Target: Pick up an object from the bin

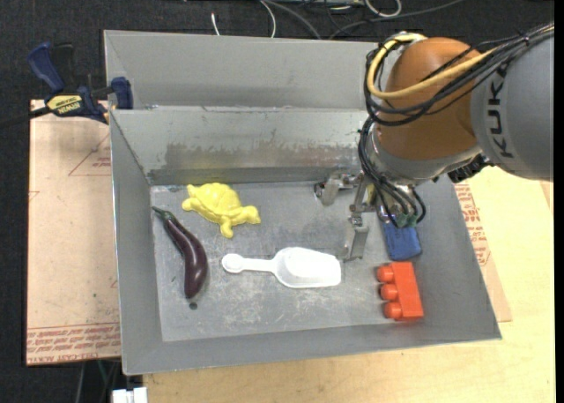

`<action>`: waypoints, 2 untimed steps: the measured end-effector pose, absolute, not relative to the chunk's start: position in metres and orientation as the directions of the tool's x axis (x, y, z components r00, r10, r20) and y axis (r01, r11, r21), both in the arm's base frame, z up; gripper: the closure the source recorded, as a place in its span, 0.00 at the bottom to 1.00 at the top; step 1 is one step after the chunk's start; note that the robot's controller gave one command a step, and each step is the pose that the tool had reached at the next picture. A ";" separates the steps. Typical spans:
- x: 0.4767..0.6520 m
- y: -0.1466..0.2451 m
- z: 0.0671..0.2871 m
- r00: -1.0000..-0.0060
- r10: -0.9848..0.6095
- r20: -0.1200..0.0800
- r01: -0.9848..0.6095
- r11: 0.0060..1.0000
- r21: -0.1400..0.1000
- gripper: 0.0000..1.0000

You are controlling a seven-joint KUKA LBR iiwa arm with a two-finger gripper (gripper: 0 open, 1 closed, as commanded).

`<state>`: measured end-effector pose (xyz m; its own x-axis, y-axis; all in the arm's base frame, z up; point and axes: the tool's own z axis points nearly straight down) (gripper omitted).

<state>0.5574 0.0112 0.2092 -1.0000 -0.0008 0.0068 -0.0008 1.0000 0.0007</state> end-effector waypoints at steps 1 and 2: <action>0.559 0.011 0.214 -1.000 0.000 -0.001 0.000 1.000 0.001 0.00; 0.545 0.027 0.137 -1.000 -0.013 -0.004 -0.013 1.000 0.001 0.00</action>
Offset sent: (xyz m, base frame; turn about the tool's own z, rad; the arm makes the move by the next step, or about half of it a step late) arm -0.0262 0.0291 -0.1392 -0.0205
